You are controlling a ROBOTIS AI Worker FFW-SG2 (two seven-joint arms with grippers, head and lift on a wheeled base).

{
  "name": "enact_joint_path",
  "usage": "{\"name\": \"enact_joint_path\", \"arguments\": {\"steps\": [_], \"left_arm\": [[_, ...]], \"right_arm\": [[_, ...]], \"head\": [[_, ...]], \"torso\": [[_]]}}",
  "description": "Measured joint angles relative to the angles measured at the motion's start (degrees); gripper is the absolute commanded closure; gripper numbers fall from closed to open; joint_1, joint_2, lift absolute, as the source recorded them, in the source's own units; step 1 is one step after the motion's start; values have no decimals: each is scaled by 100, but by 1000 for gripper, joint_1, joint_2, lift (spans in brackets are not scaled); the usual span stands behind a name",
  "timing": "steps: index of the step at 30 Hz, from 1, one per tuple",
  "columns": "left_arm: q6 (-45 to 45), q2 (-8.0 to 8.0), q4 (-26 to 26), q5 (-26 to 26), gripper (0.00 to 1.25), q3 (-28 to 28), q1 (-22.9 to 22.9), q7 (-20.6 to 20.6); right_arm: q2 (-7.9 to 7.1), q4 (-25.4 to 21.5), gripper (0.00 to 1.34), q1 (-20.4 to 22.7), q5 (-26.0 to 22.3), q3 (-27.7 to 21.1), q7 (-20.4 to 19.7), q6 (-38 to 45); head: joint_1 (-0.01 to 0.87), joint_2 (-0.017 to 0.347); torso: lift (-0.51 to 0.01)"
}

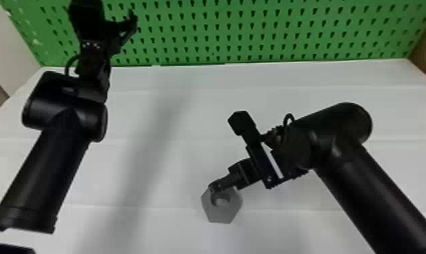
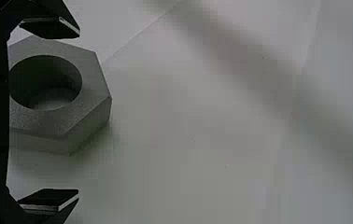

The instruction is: Pick up the hex nut

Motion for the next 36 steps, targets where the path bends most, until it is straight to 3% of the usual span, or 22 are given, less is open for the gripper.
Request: {"name": "enact_joint_path", "arguments": {"steps": [8, 12, 16, 21, 25, 36], "left_arm": [[-20, 3, 0, 2, 88, 24, 0, 3], [-32, 3, 0, 7, 88, 30, 0, 3], [-42, 3, 0, 9, 88, 32, 0, 4], [-53, 3, 0, 8, 88, 47, 10, 4], [-60, 3, 0, 3, 88, 54, 18, 4], [-60, 5, 1, -8, 88, 49, 60, 21]], "right_arm": [[24, 199, 108, -37, 2, 16, 0, 12], [39, 284, 197, -65, 0, 31, 0, 66], [43, 328, 568, -82, 6, 39, 0, 115], [51, 365, 728, -84, 15, 4, 0, 172], [59, 392, 1038, -84, 38, -29, 0, 221], [70, 396, 1059, -88, 120, -98, 0, 233]], "head": [[785, 140], [785, 140], [785, 140], [785, 140], [785, 140], [785, 140]], "torso": [[-92], [-92], [-92], [-92], [-92], [-92]]}}
